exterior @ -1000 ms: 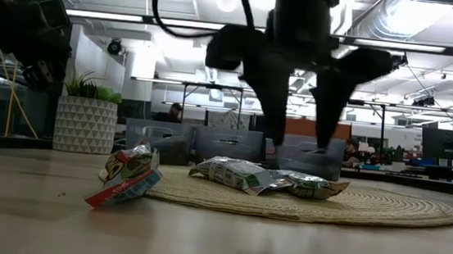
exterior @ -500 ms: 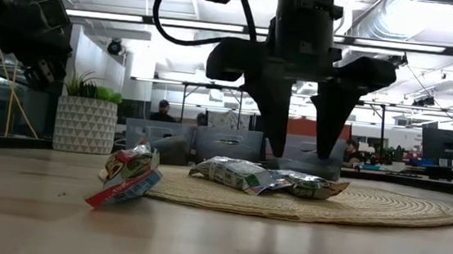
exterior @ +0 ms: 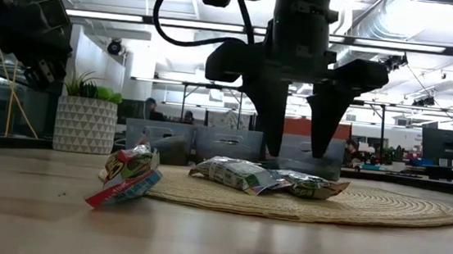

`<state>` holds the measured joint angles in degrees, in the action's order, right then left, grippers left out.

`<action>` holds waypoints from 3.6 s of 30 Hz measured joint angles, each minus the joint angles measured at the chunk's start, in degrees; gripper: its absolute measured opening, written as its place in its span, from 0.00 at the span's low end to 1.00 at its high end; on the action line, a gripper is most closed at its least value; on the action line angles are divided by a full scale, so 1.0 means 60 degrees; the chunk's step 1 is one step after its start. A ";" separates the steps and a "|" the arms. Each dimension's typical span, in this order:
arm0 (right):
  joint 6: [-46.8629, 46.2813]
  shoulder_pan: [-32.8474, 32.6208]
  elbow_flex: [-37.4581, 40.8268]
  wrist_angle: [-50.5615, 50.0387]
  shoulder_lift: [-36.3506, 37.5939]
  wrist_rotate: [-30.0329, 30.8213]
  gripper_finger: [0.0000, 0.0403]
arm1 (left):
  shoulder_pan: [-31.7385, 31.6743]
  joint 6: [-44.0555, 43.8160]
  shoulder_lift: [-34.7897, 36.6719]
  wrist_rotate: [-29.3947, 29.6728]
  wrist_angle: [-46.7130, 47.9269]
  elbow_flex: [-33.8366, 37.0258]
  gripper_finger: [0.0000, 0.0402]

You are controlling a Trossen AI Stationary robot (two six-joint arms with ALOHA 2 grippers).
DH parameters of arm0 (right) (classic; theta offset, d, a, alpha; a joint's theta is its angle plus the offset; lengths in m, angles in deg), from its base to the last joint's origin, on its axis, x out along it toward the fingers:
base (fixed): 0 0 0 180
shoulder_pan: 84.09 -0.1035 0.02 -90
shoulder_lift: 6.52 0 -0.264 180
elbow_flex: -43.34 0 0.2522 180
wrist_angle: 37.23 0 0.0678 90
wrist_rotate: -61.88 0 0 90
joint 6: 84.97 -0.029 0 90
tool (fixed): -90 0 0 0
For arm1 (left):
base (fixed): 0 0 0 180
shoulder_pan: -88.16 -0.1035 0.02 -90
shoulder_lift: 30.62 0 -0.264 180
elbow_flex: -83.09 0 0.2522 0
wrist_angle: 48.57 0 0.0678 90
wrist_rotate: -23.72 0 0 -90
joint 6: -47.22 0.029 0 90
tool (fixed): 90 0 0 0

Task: Pick and place Granola Bars by type
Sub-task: Put the yellow granola bar into the left black bin

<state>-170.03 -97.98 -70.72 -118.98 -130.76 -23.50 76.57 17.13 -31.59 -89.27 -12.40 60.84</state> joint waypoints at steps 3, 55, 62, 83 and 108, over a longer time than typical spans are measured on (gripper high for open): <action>0.0010 0.0000 0.0001 -0.0057 0.0000 -0.0014 0.57 | 0.0000 0.0000 0.0000 0.0000 0.0000 0.0000 0.02; -0.0058 -0.0004 0.1258 0.1485 0.1081 0.0115 0.18 | 0.0000 -0.0007 0.0000 -0.0002 0.0004 0.0000 0.02; 0.0908 -0.0022 0.1254 0.2274 0.2100 0.1803 0.18 | 0.0003 -0.0007 0.0000 0.0002 0.0006 0.0000 0.02; 0.9604 0.0001 0.1250 0.7604 0.2656 0.4981 0.18 | 0.0002 -0.0015 0.0000 0.0027 0.0007 0.0000 0.02; 1.3410 0.4320 0.1229 1.1586 0.2652 0.0696 0.18 | 0.0001 -0.0568 0.0000 0.1255 0.0002 0.0000 0.02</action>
<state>-89.57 -72.06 -63.35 -49.47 -114.85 -19.32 76.57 13.72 -31.59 -81.74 -12.39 60.84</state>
